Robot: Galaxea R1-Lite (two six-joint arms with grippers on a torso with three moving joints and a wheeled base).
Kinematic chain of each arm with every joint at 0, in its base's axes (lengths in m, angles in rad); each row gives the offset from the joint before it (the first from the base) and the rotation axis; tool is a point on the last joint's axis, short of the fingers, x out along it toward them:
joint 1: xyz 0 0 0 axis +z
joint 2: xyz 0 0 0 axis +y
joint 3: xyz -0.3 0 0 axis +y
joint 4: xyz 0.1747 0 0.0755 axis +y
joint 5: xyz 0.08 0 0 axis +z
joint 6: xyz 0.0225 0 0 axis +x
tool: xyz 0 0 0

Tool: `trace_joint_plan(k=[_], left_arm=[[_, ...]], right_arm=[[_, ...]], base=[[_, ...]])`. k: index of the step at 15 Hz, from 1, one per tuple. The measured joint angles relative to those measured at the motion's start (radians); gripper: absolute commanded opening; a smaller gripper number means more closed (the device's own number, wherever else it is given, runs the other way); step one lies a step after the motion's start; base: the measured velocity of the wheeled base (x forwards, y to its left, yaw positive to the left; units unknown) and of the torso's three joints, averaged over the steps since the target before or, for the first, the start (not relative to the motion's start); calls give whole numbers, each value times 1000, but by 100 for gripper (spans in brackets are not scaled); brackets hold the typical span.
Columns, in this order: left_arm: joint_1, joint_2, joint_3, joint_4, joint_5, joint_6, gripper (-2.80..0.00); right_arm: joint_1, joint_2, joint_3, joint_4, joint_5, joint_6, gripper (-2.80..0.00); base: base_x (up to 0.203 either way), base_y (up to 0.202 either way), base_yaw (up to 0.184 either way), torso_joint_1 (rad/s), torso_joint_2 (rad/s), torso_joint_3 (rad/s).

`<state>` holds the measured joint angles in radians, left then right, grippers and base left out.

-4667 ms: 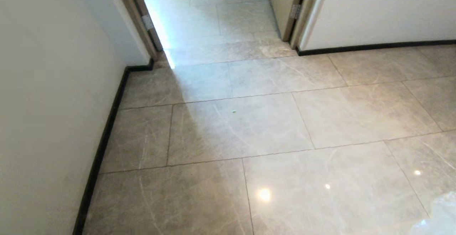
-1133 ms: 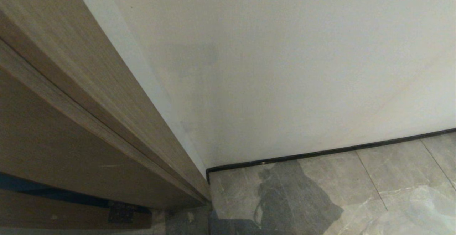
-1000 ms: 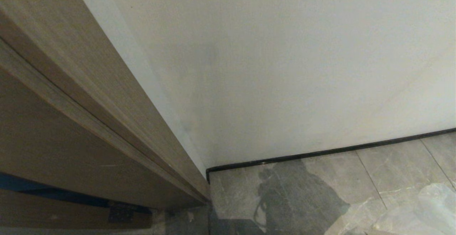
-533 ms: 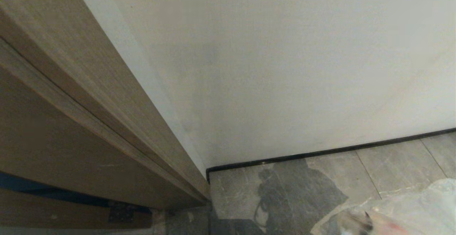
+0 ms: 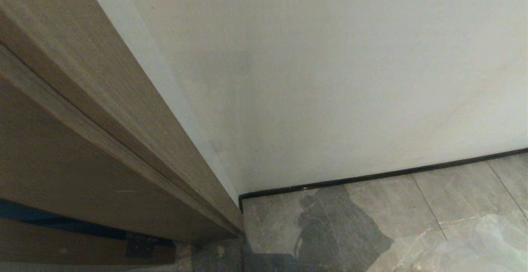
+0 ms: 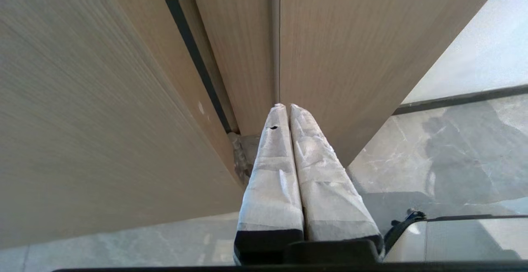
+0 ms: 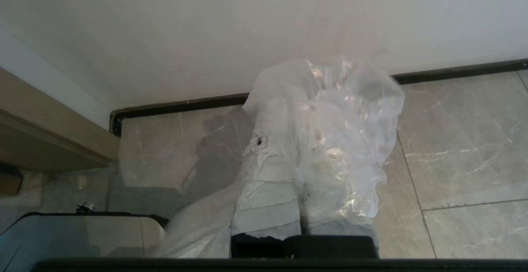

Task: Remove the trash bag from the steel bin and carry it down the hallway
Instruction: Put the trash bag at the door

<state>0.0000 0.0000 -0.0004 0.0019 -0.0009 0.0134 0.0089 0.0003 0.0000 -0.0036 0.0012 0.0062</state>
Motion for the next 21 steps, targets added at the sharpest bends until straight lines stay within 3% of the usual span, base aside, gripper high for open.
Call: trace_joint_plan(k=[15, 21], left_arm=[[0, 0, 0, -1, 2, -18, -280], [0, 0, 0, 0, 1, -14, -280]], right_arm=[[0, 0, 0, 1, 4, -7, -280], [0, 1, 0, 0, 3, -9, -280]], base=[[0, 0, 0, 2, 3, -185], [0, 0, 0, 1, 0, -23]])
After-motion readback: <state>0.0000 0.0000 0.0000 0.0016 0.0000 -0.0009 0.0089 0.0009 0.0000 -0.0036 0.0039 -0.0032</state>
